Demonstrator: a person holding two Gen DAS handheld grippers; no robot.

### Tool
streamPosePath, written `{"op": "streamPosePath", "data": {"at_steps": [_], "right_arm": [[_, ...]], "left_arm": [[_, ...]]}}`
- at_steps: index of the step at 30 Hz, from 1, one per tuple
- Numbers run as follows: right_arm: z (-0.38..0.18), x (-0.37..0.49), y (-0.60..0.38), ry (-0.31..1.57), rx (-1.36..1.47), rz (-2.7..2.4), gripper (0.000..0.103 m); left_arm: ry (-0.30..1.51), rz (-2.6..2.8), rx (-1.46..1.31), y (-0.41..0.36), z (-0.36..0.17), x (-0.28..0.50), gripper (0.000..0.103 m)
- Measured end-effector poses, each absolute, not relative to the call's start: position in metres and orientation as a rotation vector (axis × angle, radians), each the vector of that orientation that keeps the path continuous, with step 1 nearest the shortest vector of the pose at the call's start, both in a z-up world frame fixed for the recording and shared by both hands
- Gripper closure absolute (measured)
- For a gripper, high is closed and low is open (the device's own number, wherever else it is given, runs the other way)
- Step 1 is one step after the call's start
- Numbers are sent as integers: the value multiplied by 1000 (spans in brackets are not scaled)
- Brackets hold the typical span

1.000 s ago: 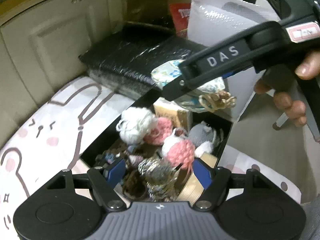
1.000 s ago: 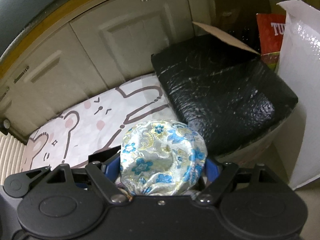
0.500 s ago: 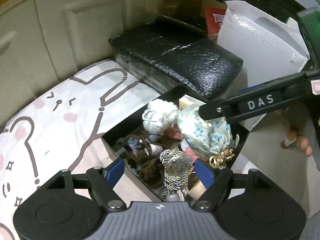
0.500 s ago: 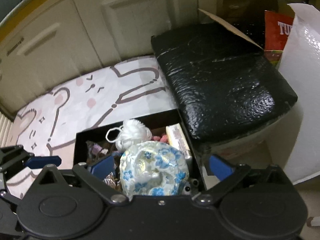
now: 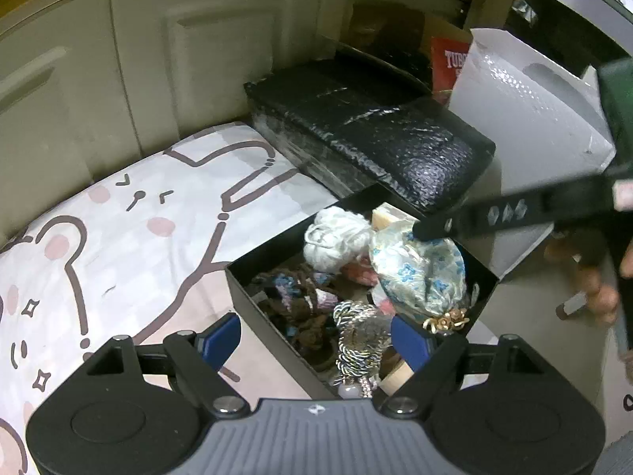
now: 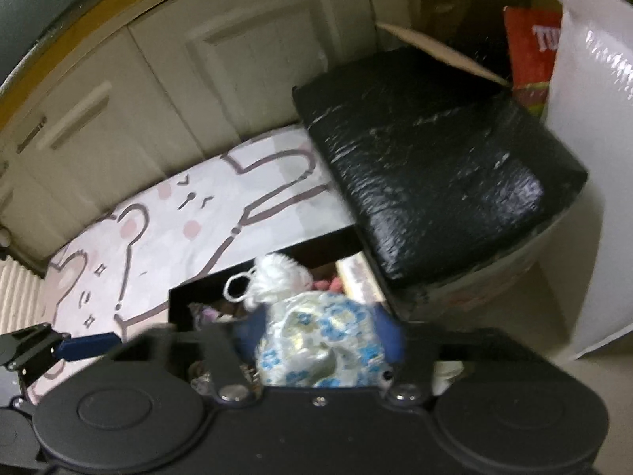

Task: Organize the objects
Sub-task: 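Open the left tool over the box while the right tool lowers the pouch inside, then open the right tool to release the floral pouch into the box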

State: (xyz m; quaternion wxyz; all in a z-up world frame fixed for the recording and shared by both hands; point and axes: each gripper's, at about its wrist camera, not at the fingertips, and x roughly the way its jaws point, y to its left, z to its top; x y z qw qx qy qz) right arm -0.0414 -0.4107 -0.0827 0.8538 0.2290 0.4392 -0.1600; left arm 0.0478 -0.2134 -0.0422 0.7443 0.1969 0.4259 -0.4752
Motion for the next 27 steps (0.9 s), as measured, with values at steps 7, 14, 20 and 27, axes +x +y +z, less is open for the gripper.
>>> {"op": "streamPosePath", "data": {"at_steps": [7,14,20,27], "right_arm": [[-109,-20,-384,1037,337,-263,58],[-111,-12,-373,1067,291,-245,58],[-105,-17,-383,1044,352,-248,58],[-70,-40,-394,930,422,-304,36]], "left_arm": [[941,-1035,424,-212,-43,51,20],[957,-1016,422,-209,-45,55,20],[958,-1000,403,-206,-42,56,20],[937,-962,358,-199,-28,54,19]]}}
